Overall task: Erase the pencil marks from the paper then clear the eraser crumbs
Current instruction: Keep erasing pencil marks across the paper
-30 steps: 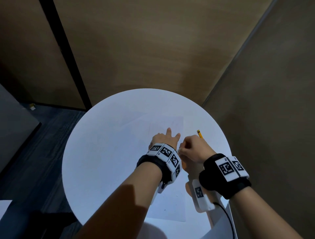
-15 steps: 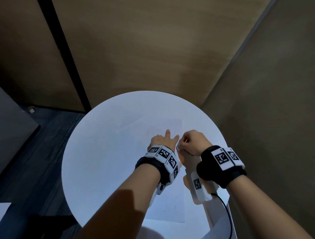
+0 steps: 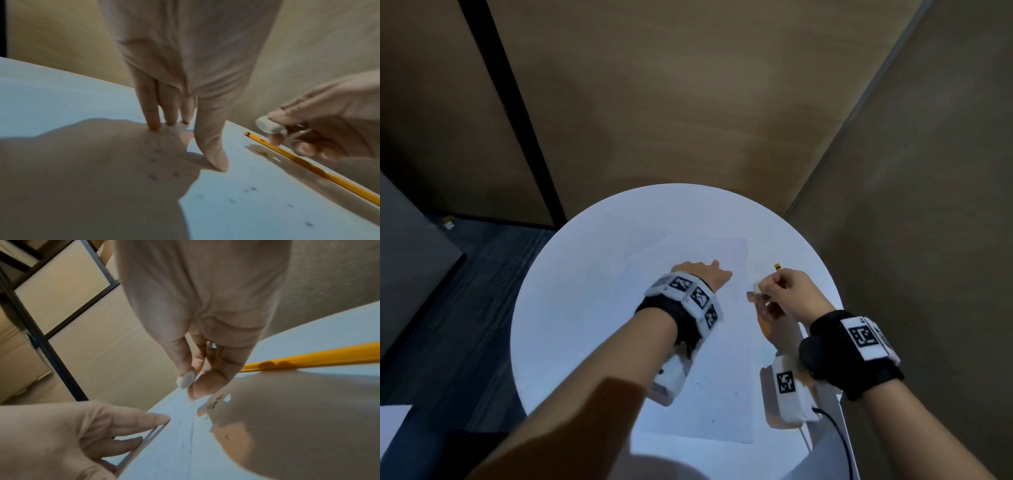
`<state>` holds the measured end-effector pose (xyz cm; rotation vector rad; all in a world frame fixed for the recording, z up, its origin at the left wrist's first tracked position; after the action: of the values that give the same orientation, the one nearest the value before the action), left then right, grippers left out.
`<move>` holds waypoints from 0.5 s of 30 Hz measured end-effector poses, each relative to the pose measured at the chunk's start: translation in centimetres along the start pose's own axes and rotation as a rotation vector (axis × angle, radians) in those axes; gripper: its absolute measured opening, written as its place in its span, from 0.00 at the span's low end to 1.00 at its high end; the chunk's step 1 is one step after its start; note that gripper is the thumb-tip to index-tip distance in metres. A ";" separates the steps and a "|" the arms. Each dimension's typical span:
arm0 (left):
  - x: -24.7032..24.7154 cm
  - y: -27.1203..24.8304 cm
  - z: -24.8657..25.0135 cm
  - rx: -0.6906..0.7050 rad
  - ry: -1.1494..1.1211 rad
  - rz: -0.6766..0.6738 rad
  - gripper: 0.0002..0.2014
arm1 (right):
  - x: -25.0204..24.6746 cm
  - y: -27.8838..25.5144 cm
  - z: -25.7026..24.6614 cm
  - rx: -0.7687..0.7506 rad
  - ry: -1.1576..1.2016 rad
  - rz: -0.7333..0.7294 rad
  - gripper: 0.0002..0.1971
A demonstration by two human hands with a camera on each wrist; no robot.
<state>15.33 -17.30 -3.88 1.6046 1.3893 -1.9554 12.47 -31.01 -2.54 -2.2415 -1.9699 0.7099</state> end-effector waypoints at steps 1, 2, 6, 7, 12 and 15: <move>0.0 -0.4 -0.7 0.030 -0.025 0.008 0.24 | -0.4 -0.1 0.0 0.008 0.082 0.034 0.09; 0.2 -0.7 -1.3 0.044 -0.063 0.009 0.24 | -0.6 -0.2 0.0 0.008 0.118 0.049 0.09; 2.2 -1.2 -1.2 0.058 -0.055 -0.111 0.48 | 1.0 -0.2 -0.5 -0.036 -0.021 -0.032 0.08; 2.4 -1.3 -0.9 0.060 -0.030 -0.129 0.51 | 1.5 0.0 -0.8 -0.057 -0.084 -0.046 0.08; 2.4 -0.7 -0.2 0.013 -0.051 -0.142 0.55 | 4.4 0.5 -1.3 -0.140 -0.408 -0.066 0.05; 2.5 -0.5 -0.1 -0.010 -0.071 -0.140 0.55 | 5.5 -0.3 -0.9 -0.137 -0.532 -0.171 0.06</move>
<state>14.11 -16.09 -5.81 1.4540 1.5172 -2.0582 12.93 -25.48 -3.22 -2.0669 -2.4684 1.2892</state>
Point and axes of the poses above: each hand's wrist, its own y-axis towards the middle knuckle, its own x-axis out of the palm, z = x × y, the point moved 8 cm from there along y, towards the middle knuckle, and after that the axes turned 15 degrees about y, right-handed, at the moved point
